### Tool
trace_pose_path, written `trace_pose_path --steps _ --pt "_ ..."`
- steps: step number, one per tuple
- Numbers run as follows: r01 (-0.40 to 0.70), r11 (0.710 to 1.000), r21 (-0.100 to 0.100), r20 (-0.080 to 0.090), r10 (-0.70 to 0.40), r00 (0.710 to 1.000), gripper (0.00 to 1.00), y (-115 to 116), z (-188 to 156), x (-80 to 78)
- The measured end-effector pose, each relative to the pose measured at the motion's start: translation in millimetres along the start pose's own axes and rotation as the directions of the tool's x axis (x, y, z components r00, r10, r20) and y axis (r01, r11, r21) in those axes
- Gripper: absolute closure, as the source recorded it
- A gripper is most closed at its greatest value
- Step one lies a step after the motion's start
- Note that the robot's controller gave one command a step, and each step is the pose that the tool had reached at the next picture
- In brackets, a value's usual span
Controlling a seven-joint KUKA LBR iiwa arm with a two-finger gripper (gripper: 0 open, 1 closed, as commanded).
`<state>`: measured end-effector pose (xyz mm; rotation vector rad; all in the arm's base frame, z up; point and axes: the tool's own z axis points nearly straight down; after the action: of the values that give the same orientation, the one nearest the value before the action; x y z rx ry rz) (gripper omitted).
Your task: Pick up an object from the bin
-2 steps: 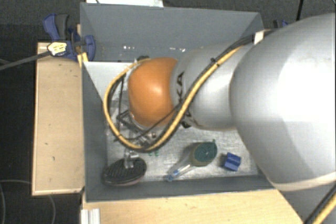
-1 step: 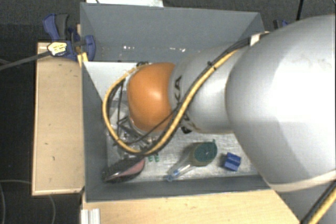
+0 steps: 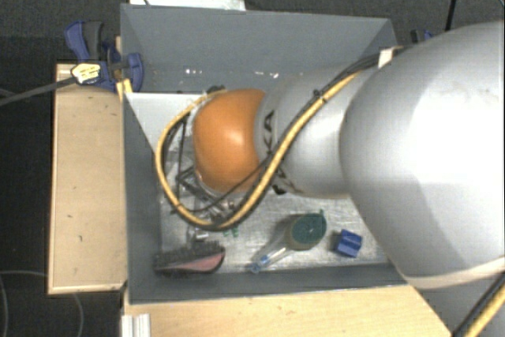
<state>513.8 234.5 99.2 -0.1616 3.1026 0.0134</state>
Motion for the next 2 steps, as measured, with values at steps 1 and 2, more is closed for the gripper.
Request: trace_pose_path --steps 1,2 --pt "0.255 0.967 0.001 -0.027 -0.255 0.966 0.00 -79 -18 14.8" --pt "0.257 0.966 -0.002 -0.025 -0.257 0.966 0.00 -81 25 39.4"
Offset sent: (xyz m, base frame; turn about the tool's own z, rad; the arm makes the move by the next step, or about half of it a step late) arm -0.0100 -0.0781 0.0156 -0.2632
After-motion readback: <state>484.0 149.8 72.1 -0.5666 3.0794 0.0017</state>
